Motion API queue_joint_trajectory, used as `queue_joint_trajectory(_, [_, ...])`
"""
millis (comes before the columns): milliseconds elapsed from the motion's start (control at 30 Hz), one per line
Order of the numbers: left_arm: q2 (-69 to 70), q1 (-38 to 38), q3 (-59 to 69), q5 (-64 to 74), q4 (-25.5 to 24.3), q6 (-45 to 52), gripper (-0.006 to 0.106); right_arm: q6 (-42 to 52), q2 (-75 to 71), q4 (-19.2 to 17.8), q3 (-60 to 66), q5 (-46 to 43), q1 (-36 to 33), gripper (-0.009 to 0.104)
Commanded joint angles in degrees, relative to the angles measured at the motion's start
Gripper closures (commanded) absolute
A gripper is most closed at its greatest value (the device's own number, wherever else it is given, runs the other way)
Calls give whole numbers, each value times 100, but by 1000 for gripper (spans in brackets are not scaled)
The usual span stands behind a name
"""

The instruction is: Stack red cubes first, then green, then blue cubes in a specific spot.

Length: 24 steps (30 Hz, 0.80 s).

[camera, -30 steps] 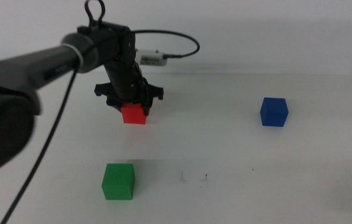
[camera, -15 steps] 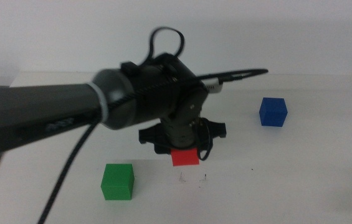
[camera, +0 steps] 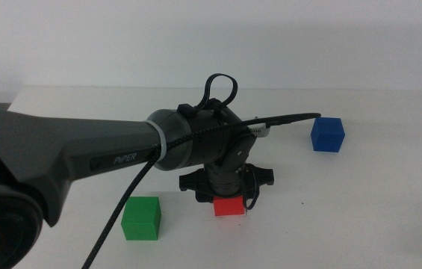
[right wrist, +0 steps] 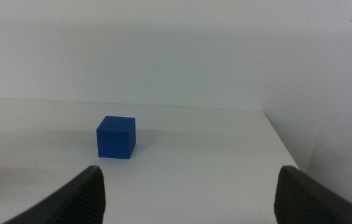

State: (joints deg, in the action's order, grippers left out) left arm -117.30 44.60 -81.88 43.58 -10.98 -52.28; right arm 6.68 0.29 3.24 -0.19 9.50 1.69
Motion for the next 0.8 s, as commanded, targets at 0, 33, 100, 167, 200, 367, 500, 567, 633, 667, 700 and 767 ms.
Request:
queue_joint_trajectory(0, [21, -3, -60, -172, 98, 118, 78, 69, -29, -13, 19, -42, 7, 2])
queue_joint_trajectory(33, [2, -3, -60, -199, 118, 157, 78, 69, -29, -13, 19, -42, 7, 2])
queue_joint_trajectory(100, [-39, -3, -60, -217, 239, 243, 78, 69, -29, -13, 19, -42, 7, 2])
queue_joint_trajectory(167, [-104, -3, -60, -227, 263, 303, 78, 69, -29, -13, 19, -42, 7, 2])
queue_joint_trajectory(200, [-126, -3, -64, -227, 249, 336, 78, 69, -29, -13, 19, -42, 7, 2])
queue_joint_trajectory(367, [-148, -3, -64, -230, 253, 451, 72, 69, -29, -13, 19, -42, 7, 2])
queue_joint_trajectory(500, [-148, -3, -73, -267, 253, 495, 31, 69, -29, -13, 19, -42, 7, 2])
queue_joint_trajectory(567, [-148, -3, -73, -280, 253, 581, 18, 69, -29, -13, 19, -42, 7, 2])
queue_joint_trajectory(633, [-83, -3, -103, -202, 243, 648, 6, 69, -29, -13, 19, -42, 7, 2])
queue_joint_trajectory(667, [-32, -3, -152, -119, 243, 724, 7, 69, -29, -13, 19, -42, 7, 2])
queue_joint_trajectory(700, [63, -3, -214, -11, 243, 839, 7, 69, -29, -13, 19, -42, 7, 2])
queue_joint_trajectory(767, [312, -3, -349, 220, 243, 1106, 7, 69, -29, -13, 19, -42, 7, 2])
